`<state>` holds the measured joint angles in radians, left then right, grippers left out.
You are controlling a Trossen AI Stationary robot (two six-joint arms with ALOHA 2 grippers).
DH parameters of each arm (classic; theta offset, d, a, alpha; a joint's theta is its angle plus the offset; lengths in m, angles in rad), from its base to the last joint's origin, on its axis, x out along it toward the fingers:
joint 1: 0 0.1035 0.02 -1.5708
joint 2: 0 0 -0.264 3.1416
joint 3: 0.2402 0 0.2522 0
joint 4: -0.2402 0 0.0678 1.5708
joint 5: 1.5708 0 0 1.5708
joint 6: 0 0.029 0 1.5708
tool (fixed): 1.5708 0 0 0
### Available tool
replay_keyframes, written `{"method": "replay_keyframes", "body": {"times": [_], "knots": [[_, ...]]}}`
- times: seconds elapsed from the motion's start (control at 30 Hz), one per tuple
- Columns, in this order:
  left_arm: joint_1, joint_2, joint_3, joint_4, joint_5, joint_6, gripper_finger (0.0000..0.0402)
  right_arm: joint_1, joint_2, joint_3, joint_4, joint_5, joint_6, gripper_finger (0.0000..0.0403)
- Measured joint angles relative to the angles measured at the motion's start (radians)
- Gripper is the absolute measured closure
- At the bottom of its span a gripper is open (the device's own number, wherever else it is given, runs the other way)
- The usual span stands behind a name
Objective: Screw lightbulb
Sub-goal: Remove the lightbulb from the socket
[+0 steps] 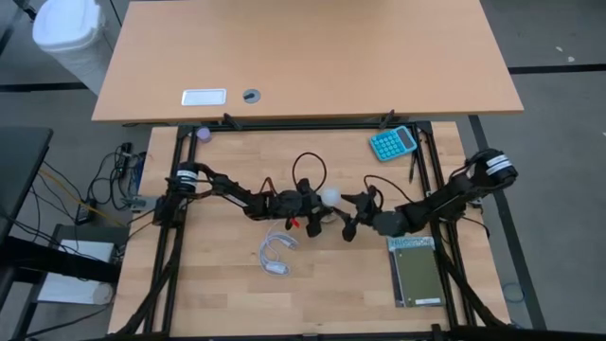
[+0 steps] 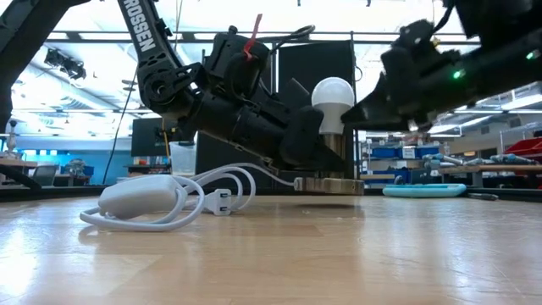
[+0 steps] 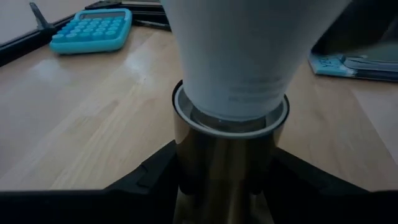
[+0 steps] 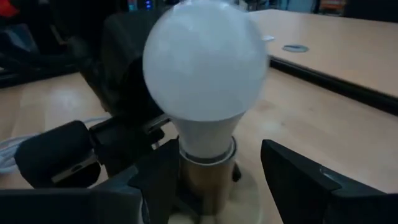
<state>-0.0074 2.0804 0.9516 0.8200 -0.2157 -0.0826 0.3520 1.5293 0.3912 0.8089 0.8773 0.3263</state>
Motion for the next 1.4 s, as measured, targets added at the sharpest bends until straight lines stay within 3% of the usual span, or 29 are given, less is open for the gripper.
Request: {"method": "replay_keyframes", "body": {"times": [0.13, 0.33, 0.63, 0.9, 1.17, 1.4], "knots": [[0.0, 0.0, 0.0, -0.002, 0.0, 0.0, 0.0207, -0.039, 0.077, 0.0, 0.115, -0.088, -0.026, 0.0174], [0.0, 0.0, 0.0, -0.002, 0.0, 0.0, 0.0207, -0.057, 0.163, 0.012, 0.292, -0.089, -0.154, 0.0174], [0.0, 0.0, 0.0, -0.003, 0.0, -0.001, 0.0207, -0.082, 0.221, 0.048, 0.302, -0.097, -0.207, 0.0179], [0.0, 0.0, 0.0, -0.002, 0.009, 0.0, 0.0207, -0.087, 0.218, 0.047, 0.307, -0.124, -0.233, 0.0263], [0.001, 0.0, 0.0, -0.005, 0.071, 0.012, 0.0207, -0.086, 0.216, 0.03, 0.32, -0.15, -0.23, 0.0249], [0.001, 0.0, 0.0, -0.004, 0.244, 0.107, 0.0207, -0.127, 0.216, -0.049, 0.47, -0.423, -0.25, 0.0256]]}}
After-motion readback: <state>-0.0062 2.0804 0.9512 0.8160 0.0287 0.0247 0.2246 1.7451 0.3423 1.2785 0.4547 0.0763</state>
